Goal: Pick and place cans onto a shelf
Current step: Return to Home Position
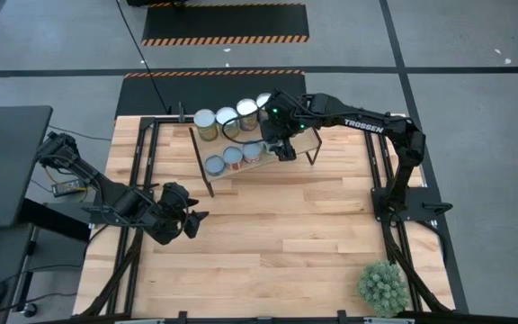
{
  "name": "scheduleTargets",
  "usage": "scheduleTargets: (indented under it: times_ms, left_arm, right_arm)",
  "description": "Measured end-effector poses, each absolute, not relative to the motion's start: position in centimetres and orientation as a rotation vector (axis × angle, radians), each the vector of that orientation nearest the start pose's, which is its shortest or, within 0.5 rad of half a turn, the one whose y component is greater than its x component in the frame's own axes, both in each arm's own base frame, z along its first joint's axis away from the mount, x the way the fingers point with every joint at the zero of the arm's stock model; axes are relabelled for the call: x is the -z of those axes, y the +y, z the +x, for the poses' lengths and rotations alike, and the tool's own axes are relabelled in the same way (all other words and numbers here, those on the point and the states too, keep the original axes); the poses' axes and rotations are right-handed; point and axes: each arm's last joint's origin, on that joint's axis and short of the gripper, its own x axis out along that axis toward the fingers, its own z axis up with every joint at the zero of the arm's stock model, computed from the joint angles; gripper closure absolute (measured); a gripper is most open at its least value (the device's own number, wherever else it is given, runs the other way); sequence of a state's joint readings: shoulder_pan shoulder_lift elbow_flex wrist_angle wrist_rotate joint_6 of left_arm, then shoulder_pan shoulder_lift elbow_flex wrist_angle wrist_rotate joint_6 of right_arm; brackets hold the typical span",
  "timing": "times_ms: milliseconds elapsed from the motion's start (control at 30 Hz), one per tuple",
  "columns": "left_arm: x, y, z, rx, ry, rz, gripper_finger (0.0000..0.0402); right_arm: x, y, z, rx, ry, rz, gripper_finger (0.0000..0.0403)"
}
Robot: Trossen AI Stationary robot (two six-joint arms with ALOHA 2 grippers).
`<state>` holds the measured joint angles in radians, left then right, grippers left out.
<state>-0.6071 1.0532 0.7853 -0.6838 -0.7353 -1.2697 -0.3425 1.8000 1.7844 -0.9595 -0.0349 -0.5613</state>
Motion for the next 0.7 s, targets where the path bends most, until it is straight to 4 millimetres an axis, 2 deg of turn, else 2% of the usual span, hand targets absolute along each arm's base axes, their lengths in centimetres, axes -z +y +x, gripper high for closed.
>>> scheduleTargets:
  times_ms: [200,467,700]
  left_arm:
    - [-25.3,-9.4,17.0,-0.538,0.532,-0.617,0.0116]
    - [-25.3,-9.4,17.0,-0.538,0.531,-0.618,0.0116]
    - [-25.3,-9.6,17.0,-0.515,0.562,-0.633,0.0116]
  right_arm:
    - [-33.7,-11.8,36.2,-0.016,0.995,-0.340,0.0039]
    - [-34.5,-11.7,36.8,0.035,0.906,-0.352,0.0039]
    - [-37.5,-10.6,36.7,0.054,0.849,-0.317,0.0039]
